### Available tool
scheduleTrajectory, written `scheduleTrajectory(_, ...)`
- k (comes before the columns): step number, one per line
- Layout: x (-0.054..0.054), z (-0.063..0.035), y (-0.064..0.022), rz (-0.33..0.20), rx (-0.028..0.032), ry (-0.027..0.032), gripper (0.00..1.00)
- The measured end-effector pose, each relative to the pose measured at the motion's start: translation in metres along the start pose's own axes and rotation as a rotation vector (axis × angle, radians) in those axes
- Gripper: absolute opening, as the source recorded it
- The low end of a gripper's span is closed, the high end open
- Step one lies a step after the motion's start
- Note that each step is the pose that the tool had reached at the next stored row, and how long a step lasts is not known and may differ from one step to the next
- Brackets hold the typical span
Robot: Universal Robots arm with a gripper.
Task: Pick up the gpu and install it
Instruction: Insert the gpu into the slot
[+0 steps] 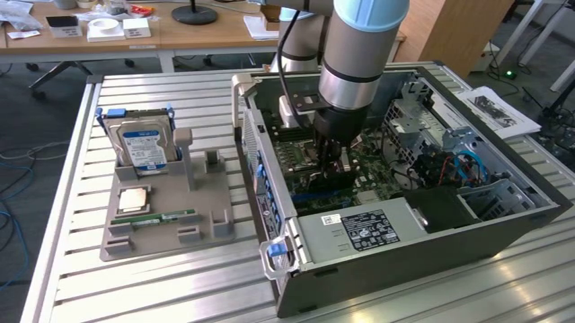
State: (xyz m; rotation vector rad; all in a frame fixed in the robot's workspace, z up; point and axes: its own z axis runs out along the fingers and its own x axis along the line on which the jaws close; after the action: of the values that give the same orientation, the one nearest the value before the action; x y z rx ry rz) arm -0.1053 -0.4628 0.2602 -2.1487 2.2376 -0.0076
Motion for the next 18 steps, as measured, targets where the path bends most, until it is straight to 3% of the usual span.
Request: scheduleTrajectory(18, 0.0001, 0.0029, 0.0001, -0.003, -0.0001, 0.0000, 0.27)
